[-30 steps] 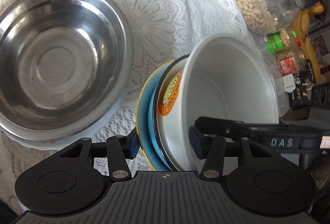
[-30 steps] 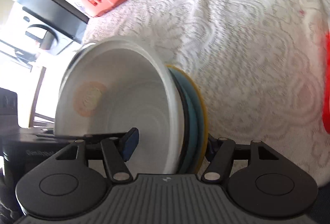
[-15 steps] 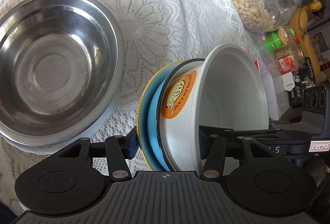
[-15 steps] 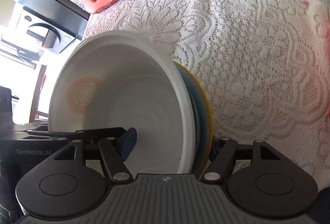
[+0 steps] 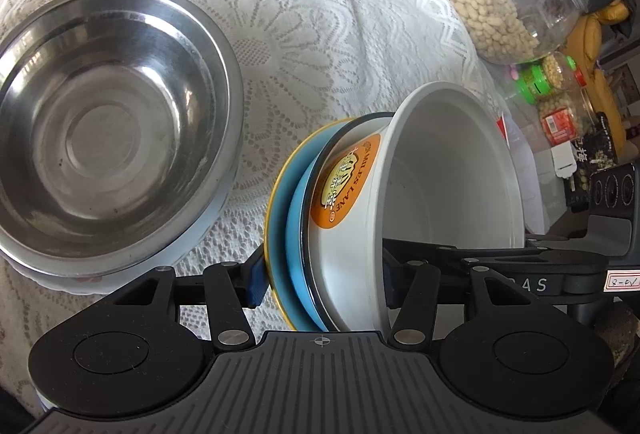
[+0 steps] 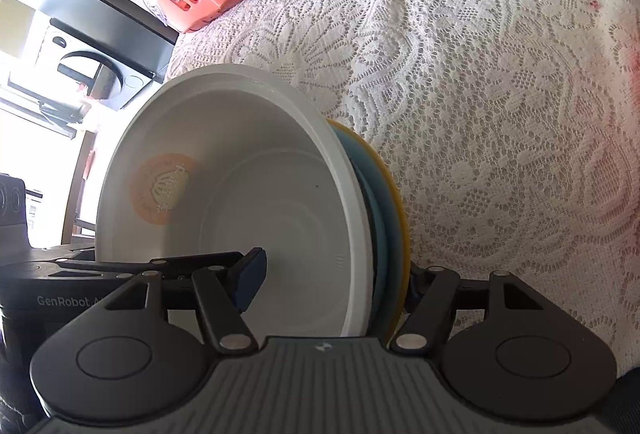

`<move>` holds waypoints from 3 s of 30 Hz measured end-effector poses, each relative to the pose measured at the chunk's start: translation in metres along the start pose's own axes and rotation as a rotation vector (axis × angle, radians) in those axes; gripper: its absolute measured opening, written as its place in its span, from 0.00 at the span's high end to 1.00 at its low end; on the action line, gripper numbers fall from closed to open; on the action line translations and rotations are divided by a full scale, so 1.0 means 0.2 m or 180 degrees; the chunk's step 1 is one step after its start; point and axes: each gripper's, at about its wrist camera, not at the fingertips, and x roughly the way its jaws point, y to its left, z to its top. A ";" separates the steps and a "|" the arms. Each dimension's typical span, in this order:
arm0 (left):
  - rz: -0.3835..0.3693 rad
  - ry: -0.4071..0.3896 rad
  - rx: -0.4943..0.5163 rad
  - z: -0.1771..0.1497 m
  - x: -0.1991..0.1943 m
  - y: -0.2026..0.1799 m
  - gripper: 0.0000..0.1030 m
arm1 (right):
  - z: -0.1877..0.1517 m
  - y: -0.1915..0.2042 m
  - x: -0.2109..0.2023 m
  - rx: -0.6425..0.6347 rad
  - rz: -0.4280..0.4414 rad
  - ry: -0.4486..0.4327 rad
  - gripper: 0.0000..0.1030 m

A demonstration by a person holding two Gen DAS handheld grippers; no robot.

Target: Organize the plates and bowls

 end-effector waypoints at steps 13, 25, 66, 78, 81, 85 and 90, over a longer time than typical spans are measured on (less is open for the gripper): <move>0.0011 0.0045 0.0036 -0.01 0.01 -0.04 0.43 | -0.02 -0.03 -0.02 0.0021 0.0026 0.0072 0.36; 0.0049 -0.0105 0.0018 -0.03 0.00 -0.05 0.43 | -0.03 -0.01 -0.02 0.0017 -0.0079 0.0082 0.39; 0.0293 -0.1465 -0.0814 0.00 -0.63 0.66 0.46 | 0.35 0.92 0.29 -0.1261 -0.0194 0.0020 0.38; 0.0274 -0.1342 -0.0944 0.03 -0.54 0.71 0.48 | 0.34 0.97 0.27 -0.1258 -0.0264 -0.0041 0.37; 0.0284 -0.1332 -0.0812 0.03 -0.53 0.67 0.51 | 0.36 0.95 0.24 -0.1223 -0.0295 -0.0144 0.38; 0.0175 -0.1521 -0.0760 0.00 -0.63 0.64 0.63 | 0.33 0.92 0.17 -0.1301 -0.0546 -0.0574 0.38; 0.0130 -0.1531 -0.0717 0.00 -0.67 0.61 0.63 | 0.27 0.88 0.12 -0.1304 -0.0564 -0.0822 0.38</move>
